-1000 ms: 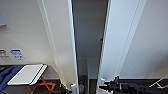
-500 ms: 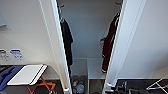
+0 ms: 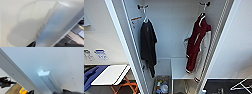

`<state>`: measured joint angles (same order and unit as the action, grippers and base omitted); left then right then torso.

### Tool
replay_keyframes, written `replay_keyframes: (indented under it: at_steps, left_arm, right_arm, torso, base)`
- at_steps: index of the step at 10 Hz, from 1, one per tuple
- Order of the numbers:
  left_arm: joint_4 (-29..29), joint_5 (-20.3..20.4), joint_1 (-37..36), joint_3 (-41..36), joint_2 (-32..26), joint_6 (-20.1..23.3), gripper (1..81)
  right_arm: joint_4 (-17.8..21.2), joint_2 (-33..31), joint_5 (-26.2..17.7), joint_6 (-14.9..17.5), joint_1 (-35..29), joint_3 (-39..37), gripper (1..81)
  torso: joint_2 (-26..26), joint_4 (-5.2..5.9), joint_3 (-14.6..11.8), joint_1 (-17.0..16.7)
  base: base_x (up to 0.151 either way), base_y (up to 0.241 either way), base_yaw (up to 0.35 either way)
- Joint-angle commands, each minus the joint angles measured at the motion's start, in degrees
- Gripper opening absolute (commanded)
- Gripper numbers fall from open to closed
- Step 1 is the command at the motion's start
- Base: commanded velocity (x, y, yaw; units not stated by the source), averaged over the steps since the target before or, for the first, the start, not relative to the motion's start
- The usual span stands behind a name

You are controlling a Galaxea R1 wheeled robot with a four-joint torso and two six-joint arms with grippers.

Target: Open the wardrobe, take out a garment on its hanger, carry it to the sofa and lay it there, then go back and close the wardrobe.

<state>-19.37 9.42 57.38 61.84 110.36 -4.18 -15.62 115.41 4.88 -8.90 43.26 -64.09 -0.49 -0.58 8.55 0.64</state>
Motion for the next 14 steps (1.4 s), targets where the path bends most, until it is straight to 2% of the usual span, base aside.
replay_keyframes:
  at_steps: [1,3,5,8,10,14]
  left_arm:
    - [-5.07,10.75,12.43,-2.19,-8.65,-0.30,81.1]
    - [-0.60,16.48,16.75,4.91,-7.01,-0.48,81.1]
    - [1.96,19.93,20.36,12.05,-2.70,-1.00,81.1]
    - [6.26,18.37,23.17,23.08,7.54,-1.09,81.1]
    - [6.97,16.33,24.05,29.21,13.74,-1.18,81.1]
    - [8.82,12.22,23.70,40.25,24.26,-1.09,81.1]
  right_arm:
    - [0.93,-9.10,-2.67,-2.17,-0.06,1.27,81.1]
    - [4.78,-11.22,-3.21,-2.53,1.78,-1.18,81.1]
    - [6.99,-10.01,-3.03,-2.53,7.40,-7.86,81.1]
    - [8.66,-1.78,-3.20,-2.53,14.26,-19.35,81.1]
    - [10.25,3.62,-3.12,-2.53,18.57,-26.77,81.1]
    - [10.26,14.40,-3.73,-2.70,25.51,-38.08,81.1]
  torso:
    - [0.00,0.00,0.00,0.00]
    - [-0.11,0.00,-0.05,-0.15]
    - [-0.18,0.00,-0.09,-0.29]
    - [-0.22,0.00,-0.11,-0.37]
    - [-0.26,0.00,-0.11,-0.40]
    - [-0.31,0.00,-0.13,-0.41]
  base:
    - [0.000,0.000,0.000]
    - [0.000,0.000,0.000]
    - [0.000,0.000,0.000]
    - [0.000,0.000,0.000]
    - [0.000,0.000,0.000]
    - [0.000,0.000,0.000]
